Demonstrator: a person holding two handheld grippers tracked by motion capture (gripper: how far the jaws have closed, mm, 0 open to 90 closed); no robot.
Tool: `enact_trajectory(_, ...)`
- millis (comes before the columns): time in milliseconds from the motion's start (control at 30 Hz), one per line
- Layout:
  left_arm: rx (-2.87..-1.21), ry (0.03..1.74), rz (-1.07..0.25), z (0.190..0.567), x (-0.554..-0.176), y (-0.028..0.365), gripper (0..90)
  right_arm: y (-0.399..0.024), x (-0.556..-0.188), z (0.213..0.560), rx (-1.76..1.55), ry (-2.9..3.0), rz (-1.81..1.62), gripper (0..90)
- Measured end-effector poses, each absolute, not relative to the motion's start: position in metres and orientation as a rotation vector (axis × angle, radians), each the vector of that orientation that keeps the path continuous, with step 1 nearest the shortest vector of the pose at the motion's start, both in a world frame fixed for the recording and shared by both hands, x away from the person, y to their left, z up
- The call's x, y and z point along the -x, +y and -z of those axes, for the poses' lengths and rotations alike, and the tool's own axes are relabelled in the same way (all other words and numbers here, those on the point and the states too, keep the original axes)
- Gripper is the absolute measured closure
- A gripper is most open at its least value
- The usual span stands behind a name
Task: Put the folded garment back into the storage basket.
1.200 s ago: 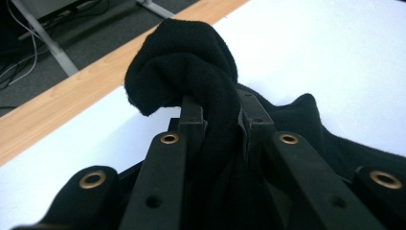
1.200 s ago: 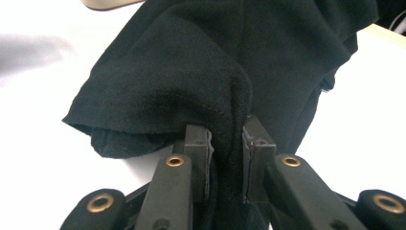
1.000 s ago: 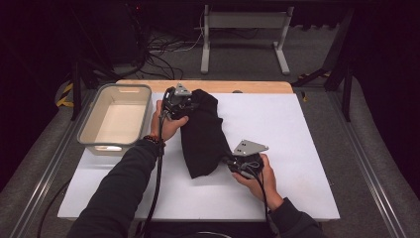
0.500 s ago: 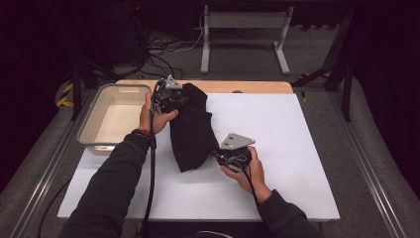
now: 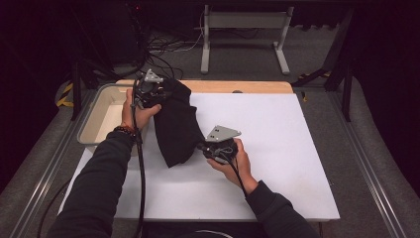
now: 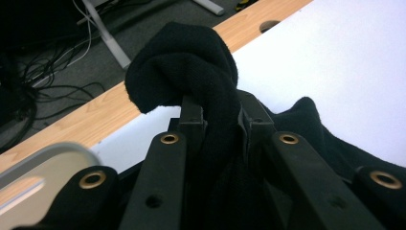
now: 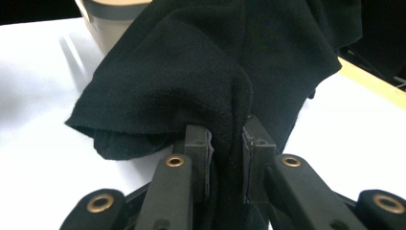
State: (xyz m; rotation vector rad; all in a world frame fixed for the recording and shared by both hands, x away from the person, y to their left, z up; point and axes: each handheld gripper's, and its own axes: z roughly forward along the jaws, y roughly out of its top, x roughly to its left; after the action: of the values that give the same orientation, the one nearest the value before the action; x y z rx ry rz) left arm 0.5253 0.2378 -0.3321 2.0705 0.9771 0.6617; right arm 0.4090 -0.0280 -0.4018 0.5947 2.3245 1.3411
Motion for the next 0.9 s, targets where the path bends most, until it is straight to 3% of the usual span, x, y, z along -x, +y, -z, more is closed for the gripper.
enact_trajectory(567,-2.005,1.039,-0.721,0.301,-0.518,0.295,76.1,0.03,-0.417,0.372,-0.469,2.335,-1.38,76.2)
enact_trajectory(900,-1.999,1.138,-0.774,0.293,-0.528,0.343,76.1,0.093,-0.425,0.358,-0.388,2.355,-1.42,76.1)
